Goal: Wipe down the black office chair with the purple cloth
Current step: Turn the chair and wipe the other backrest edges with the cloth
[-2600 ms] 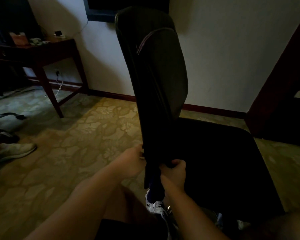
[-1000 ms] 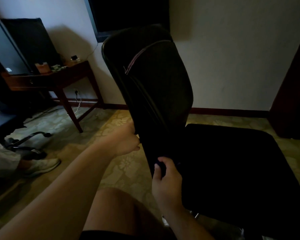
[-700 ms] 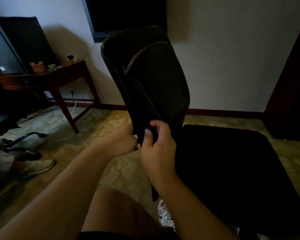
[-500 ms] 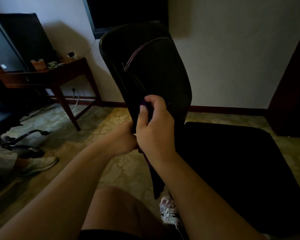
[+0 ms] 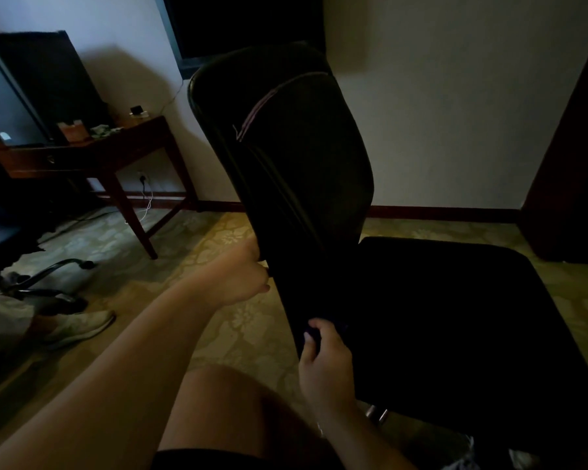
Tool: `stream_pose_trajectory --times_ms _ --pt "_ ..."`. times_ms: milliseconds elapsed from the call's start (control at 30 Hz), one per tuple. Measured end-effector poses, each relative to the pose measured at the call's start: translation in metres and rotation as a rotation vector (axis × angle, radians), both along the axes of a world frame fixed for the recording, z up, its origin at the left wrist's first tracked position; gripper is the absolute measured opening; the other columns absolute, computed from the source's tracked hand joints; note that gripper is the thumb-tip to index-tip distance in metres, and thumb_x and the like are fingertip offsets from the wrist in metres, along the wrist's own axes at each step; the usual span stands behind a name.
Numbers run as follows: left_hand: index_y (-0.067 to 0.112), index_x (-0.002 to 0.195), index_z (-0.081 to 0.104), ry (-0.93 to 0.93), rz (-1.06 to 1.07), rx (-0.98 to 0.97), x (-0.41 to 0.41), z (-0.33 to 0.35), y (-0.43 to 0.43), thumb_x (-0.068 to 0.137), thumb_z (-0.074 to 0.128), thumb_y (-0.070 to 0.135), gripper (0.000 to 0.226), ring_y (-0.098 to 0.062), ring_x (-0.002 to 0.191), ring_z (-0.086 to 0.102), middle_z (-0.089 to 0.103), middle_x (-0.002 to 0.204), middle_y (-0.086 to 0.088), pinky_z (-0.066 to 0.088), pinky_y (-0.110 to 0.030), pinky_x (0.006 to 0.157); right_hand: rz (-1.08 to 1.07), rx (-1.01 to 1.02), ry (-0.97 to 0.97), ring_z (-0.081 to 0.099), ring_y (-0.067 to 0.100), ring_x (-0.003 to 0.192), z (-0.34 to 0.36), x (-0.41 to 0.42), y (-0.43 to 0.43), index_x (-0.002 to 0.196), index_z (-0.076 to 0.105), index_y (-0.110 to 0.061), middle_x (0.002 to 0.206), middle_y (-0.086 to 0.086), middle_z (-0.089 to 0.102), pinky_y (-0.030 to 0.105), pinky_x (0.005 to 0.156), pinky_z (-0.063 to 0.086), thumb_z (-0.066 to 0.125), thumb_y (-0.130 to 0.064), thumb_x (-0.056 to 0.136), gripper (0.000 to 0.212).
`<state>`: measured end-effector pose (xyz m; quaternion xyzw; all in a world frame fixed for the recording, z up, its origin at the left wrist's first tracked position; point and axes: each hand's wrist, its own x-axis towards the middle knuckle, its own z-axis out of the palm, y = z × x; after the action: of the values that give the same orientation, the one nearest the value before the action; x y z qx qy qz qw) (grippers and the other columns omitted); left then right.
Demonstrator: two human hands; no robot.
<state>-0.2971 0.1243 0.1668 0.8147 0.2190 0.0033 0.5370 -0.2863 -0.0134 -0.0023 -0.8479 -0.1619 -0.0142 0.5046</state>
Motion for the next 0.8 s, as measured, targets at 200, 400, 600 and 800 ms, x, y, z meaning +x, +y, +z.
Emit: stream_pose_trajectory --times_ms 200,400,600,800 --pt "0.027 0.147 0.034 0.007 -0.009 -0.019 0.002 0.007 -0.009 0.082 0.043 -0.028 0.086 -0.02 0.128 0.052 0.047 0.142 0.003 0.056 -0.023 0.072 -0.014 0.129 -0.072 0.061 0.007 0.101 0.053 0.009 0.004 0.122 0.062 -0.022 0.112 -0.004 0.067 0.001 0.072 0.035 0.059 -0.025 0.094 0.028" --pt "0.017 0.134 0.049 -0.015 -0.001 0.111 -0.003 0.007 -0.004 0.088 0.054 -0.014 0.055 -0.02 0.104 0.063 0.061 0.122 -0.005 0.059 -0.034 0.08 0.092 0.37 -0.258 0.063 0.005 0.097 0.142 0.019 0.022 0.12 0.059 -0.024 0.108 -0.006 0.067 0.023 0.08 0.056 0.055 -0.027 0.096 0.024" --pt "-0.002 0.133 0.046 0.077 0.027 0.125 0.0 0.001 0.0 0.092 0.045 -0.016 0.044 -0.049 0.106 0.054 0.053 0.106 -0.027 0.048 -0.029 0.067 0.137 0.479 -0.512 0.063 0.007 0.098 0.219 0.037 0.045 0.118 0.061 -0.011 0.106 0.0 0.067 0.023 0.081 0.055 0.053 -0.02 0.097 0.023" --pt "0.019 0.14 0.045 0.047 0.037 0.252 -0.004 0.003 -0.004 0.086 0.053 -0.014 0.064 -0.017 0.105 0.064 0.06 0.126 0.002 0.059 -0.04 0.085 0.11 0.335 -0.568 0.061 0.007 0.1 0.174 0.042 0.03 0.122 0.06 -0.016 0.108 -0.003 0.066 0.025 0.083 0.054 0.052 -0.029 0.098 0.029"
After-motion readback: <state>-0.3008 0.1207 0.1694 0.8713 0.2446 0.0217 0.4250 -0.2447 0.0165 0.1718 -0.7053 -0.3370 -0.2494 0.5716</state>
